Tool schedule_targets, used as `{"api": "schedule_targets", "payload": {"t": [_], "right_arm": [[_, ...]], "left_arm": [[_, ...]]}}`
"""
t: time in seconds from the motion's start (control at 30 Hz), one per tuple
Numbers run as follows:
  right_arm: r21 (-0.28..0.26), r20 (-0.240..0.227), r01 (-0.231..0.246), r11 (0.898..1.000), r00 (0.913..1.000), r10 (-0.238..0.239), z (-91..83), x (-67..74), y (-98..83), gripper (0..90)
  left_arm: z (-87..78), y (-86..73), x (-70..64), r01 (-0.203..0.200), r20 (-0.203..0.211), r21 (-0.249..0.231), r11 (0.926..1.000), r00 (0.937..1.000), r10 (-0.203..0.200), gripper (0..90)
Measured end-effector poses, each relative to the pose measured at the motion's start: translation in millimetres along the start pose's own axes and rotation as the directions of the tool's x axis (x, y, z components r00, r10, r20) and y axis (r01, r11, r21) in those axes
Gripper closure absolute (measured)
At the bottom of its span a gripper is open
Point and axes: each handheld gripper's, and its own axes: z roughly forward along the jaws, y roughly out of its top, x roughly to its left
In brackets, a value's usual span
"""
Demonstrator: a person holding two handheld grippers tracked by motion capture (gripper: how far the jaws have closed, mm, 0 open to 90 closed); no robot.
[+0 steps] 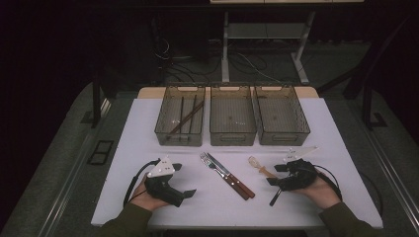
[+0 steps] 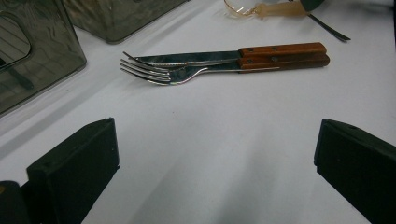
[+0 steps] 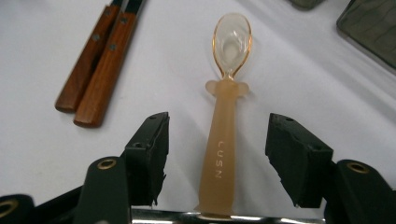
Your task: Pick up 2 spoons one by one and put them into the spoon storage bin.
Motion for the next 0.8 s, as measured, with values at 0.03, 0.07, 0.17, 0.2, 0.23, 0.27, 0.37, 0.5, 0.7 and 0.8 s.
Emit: {"api": "schedule_targets", "payload": {"t": [0.03, 0.07, 0.17, 0.2, 0.23, 0.27, 0.37, 0.5, 0.7, 0.8], "right_arm": [[0.007, 0.003, 0.008, 1.000, 1.0000, -0.008, 1.1, 0.0, -0.4, 39.9], [0.017, 0.004, 0.007, 1.000, 1.0000, -0.007, 1.7, 0.3, -0.5, 40.3], [0.033, 0.006, 0.012, 0.999, 0.9999, -0.013, 3.7, 0.1, -1.5, 43.3], [0.035, 0.007, 0.013, 0.999, 0.9999, -0.013, 4.1, 0.0, -1.6, 44.1], [0.043, 0.005, 0.011, 0.999, 0.9999, -0.011, 4.4, 0.3, -1.8, 45.3], [0.051, 0.010, 0.012, 0.999, 0.9999, -0.013, 4.6, 0.7, -1.9, 46.5], [0.061, 0.016, 0.022, 0.998, 0.9996, -0.023, 4.9, 1.0, -2.5, 49.9], [0.062, 0.026, 0.022, 0.998, 0.9994, -0.023, 2.9, 0.3, -2.9, 54.2], [0.070, 0.018, 0.025, 0.997, 0.9995, -0.026, 1.9, -0.6, -3.7, 61.4], [0.089, 0.023, 0.039, 0.995, 0.9989, -0.042, 3.7, 0.5, -4.2, 64.6]], "left_arm": [[-0.1, -0.1, 0.0, 0.001, 0.000, -0.001, 1.0000, 1.0000, -0.001, 0.0], [-0.1, -0.2, 0.1, 0.001, 0.001, -0.002, 1.0000, 1.0000, -0.001, 0.0], [0.2, -0.1, 0.2, 0.000, 0.004, -0.001, 1.0000, 1.0000, 0.000, 0.0], [0.2, -0.1, 0.1, 0.000, 0.004, -0.001, 1.0000, 1.0000, 0.000, 0.0], [0.0, 0.0, 0.0, -0.001, 0.003, -0.001, 1.0000, 1.0000, 0.001, 0.0], [0.0, 0.0, 0.0, -0.001, 0.003, -0.001, 1.0000, 1.0000, 0.001, 0.0], [0.0, 0.0, -0.1, -0.001, 0.002, 0.000, 1.0000, 1.0000, 0.001, 0.0], [0.1, 0.0, 0.0, -0.001, 0.003, 0.000, 1.0000, 1.0000, 0.001, 0.0], [0.0, 0.1, -0.1, -0.001, 0.003, 0.000, 1.0000, 1.0000, 0.001, 0.0], [-0.1, 0.1, -0.1, -0.002, 0.002, 0.001, 1.0000, 1.0000, 0.002, 0.0]]}}
